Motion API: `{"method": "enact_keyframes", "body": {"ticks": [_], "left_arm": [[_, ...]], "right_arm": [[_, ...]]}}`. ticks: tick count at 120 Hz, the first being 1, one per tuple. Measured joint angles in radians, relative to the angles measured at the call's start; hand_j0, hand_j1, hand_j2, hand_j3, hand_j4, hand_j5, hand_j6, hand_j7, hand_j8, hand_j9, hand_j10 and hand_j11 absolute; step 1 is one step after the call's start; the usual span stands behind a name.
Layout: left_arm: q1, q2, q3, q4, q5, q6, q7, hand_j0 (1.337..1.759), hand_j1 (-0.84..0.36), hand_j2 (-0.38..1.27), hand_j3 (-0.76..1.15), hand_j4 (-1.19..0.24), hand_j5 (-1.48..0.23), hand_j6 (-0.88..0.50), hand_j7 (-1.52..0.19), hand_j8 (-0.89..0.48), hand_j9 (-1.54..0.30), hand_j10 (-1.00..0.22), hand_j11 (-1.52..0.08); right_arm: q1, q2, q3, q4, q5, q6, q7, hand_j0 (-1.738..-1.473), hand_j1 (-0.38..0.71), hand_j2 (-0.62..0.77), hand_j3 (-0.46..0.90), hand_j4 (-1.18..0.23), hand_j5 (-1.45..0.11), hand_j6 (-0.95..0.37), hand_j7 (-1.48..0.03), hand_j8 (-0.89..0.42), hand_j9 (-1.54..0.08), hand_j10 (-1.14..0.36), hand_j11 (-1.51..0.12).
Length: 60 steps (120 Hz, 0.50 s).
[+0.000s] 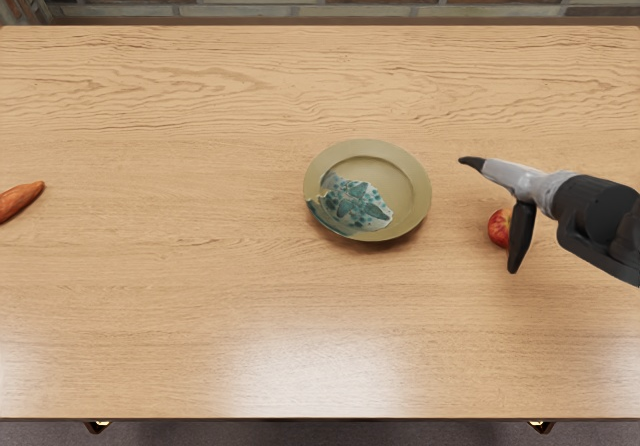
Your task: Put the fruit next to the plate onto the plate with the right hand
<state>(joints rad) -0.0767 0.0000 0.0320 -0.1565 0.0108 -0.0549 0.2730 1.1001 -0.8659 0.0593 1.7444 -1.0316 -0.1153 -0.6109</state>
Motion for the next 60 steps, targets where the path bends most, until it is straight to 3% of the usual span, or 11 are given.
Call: {"method": "enact_keyframes", "body": {"ticks": [60], "left_arm": [[0.0, 0.0, 0.0, 0.0, 0.0, 0.0, 0.0, 1.658, 0.34, 0.0, 0.0, -0.01, -0.01, -0.01, -0.01, -0.01, -0.01, -0.01, -0.01]], "right_arm": [[-0.042, 0.025, -0.007, -0.006, -0.111, -0.034, 0.0, -1.658, -0.35, 0.0, 0.0, -0.01, -0.01, -0.01, -0.01, -0.01, -0.01, -0.01, -0.01]]}}
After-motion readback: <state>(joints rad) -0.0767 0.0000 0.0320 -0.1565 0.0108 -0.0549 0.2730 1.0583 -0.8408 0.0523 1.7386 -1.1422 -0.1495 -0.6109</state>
